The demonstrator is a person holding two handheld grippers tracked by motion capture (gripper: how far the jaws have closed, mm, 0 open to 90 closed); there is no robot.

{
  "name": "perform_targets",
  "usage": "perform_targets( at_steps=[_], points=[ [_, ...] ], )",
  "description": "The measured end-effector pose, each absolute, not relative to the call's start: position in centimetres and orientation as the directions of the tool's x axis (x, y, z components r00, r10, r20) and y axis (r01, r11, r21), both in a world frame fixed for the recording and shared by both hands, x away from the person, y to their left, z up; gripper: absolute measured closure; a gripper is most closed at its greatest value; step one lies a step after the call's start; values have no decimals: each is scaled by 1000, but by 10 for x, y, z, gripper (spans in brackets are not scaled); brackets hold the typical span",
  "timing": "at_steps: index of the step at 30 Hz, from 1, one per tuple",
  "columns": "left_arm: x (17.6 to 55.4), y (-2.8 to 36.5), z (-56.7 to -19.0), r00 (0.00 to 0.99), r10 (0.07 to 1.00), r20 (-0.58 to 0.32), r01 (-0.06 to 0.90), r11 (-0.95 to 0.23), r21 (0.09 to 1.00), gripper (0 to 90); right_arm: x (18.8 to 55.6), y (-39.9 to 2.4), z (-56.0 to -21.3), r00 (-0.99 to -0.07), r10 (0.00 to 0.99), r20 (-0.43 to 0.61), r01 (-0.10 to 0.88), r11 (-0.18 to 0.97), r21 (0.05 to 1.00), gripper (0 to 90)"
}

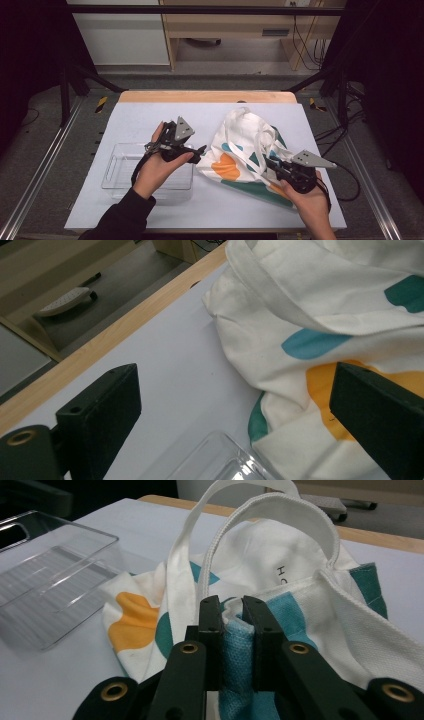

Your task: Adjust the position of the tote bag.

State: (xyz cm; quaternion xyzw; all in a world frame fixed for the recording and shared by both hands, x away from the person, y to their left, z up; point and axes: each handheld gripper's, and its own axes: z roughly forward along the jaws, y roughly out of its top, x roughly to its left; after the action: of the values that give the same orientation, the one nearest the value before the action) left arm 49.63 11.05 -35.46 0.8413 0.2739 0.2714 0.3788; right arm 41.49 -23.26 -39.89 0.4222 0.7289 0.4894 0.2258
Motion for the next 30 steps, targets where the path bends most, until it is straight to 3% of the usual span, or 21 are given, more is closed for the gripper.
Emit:
perform_targets(
  at_steps=[30],
  points=[
    [536, 35, -348, 760, 601, 246, 209, -585, 784, 103, 381, -221, -414, -651, 756, 67, 366, 236, 900, 791]
  ],
)
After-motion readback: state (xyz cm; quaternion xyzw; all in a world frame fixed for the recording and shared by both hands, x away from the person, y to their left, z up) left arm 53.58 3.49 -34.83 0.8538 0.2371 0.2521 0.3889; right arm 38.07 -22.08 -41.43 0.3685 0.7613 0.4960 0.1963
